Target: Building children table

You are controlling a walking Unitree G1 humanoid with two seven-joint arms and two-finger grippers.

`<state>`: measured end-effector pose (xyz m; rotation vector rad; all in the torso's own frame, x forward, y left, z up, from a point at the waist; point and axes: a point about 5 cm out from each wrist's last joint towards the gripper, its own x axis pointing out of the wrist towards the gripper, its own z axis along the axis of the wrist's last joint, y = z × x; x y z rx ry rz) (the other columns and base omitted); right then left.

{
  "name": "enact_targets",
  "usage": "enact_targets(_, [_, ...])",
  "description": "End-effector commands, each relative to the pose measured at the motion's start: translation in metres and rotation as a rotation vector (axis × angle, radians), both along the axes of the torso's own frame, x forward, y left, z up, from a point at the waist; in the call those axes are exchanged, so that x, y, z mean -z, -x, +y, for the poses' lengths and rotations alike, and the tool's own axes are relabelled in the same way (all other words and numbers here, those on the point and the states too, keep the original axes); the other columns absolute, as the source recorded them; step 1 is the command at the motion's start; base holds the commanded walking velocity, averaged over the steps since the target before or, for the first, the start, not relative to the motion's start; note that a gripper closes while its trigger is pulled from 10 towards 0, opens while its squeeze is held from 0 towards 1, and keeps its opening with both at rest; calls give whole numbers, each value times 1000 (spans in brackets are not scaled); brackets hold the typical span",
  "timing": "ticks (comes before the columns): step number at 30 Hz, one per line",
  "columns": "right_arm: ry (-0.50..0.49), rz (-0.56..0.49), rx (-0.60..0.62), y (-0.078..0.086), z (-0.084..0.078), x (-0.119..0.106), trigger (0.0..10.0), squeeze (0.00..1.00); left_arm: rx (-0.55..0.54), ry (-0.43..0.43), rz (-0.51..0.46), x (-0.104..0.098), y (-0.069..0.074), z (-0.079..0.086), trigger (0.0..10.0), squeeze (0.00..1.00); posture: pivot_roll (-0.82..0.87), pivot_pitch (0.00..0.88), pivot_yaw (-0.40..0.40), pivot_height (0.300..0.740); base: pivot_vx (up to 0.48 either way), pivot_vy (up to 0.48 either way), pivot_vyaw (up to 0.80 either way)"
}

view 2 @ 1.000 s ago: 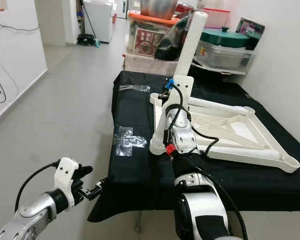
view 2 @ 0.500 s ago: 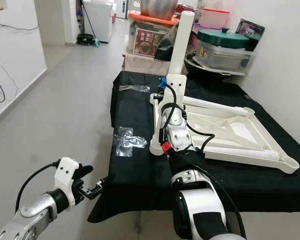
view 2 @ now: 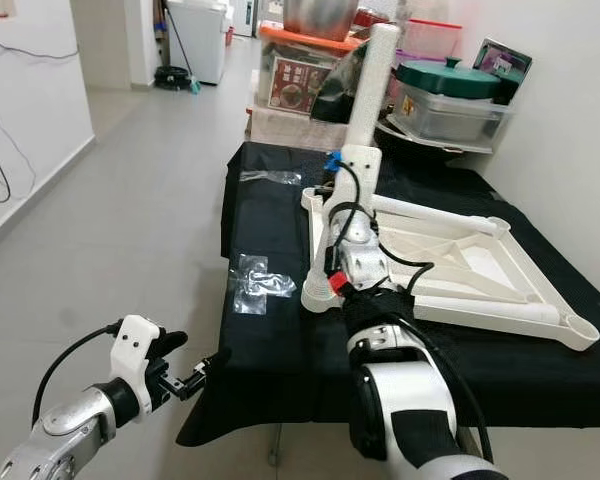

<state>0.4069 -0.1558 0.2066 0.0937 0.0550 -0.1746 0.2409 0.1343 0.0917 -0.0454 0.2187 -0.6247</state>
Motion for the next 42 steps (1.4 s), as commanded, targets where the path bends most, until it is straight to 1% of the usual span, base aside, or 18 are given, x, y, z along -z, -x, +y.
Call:
enact_targets(1, [-9,272,55,16,-17,67,0,0,3,-8,2,2,2,-2,10000,0,11,0,-140,740,0,0,0])
enact_targets(7, [-18,271,65,16,-20,68,0,0,3,-10,3,2,2,-1,10000,0,11,0,-137,740,0,0,0])
enact_targets(14, [-1,280,57,17,-18,73,0,0,6,-12,2,2,2,-1,10000,0,11,0,-135,740,0,0,0])
enact_targets(18, [4,277,74,18,-19,73,0,0,5,-13,2,2,2,-1,10000,0,12,0,-135,740,0,0,0])
enact_targets(19, [20,262,131,18,-23,72,0,0,3,-14,3,2,2,0,10000,0,10,0,-136,740,0,0,0])
enact_targets(20, [20,262,131,18,-23,72,0,0,3,-14,3,2,2,0,10000,0,10,0,-136,740,0,0,0])
enact_targets(23, [19,255,242,24,-26,76,0,0,0,-16,3,3,2,1,10000,0,3,0,-136,740,0,0,0])
enact_targets(27, [14,261,265,26,-26,79,0,0,0,-15,3,3,1,1,10000,0,2,0,-136,740,0,0,0])
enact_targets(29, [3,274,308,29,-26,84,0,0,2,-13,3,3,1,-1,10000,0,-4,0,-137,740,0,0,0])
enact_targets(32, [-1,276,321,30,-26,85,0,0,2,-12,3,3,1,-1,10000,0,-4,0,-137,740,0,0,0])
enact_targets(36, [2,297,331,31,-23,88,0,0,3,-11,5,3,1,-2,10000,0,-17,0,-138,740,0,0,0])
enact_targets(38, [11,306,326,30,-21,88,0,0,5,-10,6,4,1,-2,10000,0,-24,0,-142,740,0,0,0])
enact_targets(40, [35,322,302,28,-14,88,0,0,8,-7,7,4,0,-4,10000,0,-32,0,-146,740,0,0,0])
enact_targets(42, [42,332,298,28,-13,89,0,0,9,-5,7,5,0,-5,10000,0,-34,0,-148,740,0,0,0])
